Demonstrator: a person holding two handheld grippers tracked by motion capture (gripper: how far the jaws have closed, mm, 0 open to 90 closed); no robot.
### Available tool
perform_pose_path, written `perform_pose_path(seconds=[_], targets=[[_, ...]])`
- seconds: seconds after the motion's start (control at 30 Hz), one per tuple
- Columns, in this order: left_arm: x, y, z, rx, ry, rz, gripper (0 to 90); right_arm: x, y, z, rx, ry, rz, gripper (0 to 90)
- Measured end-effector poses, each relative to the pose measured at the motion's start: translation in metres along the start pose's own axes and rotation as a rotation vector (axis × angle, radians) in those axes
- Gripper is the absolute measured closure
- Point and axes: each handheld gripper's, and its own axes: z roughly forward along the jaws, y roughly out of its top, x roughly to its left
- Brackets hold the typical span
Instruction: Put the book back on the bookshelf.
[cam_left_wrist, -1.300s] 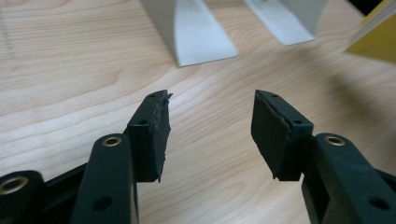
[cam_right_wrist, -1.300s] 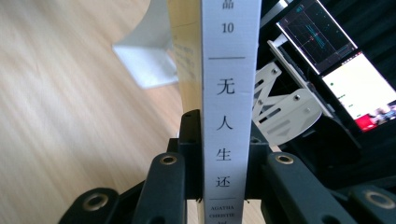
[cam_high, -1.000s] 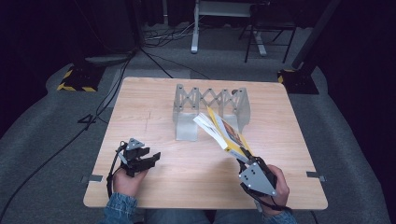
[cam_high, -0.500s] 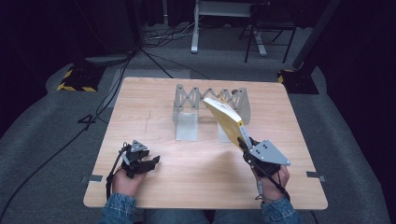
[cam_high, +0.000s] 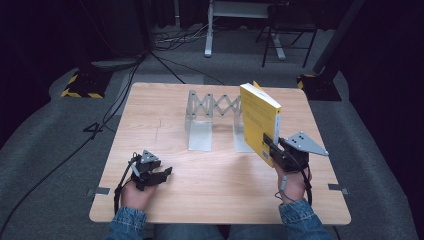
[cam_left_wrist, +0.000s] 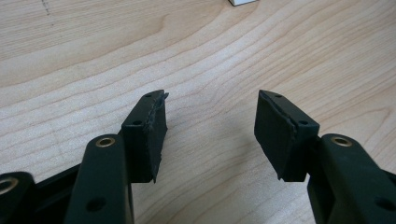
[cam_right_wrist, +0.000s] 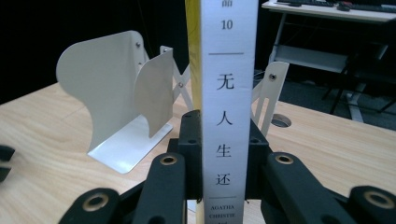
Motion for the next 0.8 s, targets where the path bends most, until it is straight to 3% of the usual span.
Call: perform_pose_path(seconds=[0.23, 0.43, 0.8], targets=[[0.0, 0.0, 0.0, -0.004, -0.005, 0.0, 43.3, -0.004, 0.005, 0.015, 0.0, -0.031, 0.048, 76.2], [0.0, 0.0, 0.0, -0.003, -0.006, 0.003, 43.0, -0.008, 0.005, 0.03, -0.008, -0.031, 0.126, 76.2], [-0.002, 0.0, 0.003, -0.011, 0.001, 0.022, 42.2, 0.0, 0.006, 0.056, -0.048, -0.091, 0.083, 76.1]])
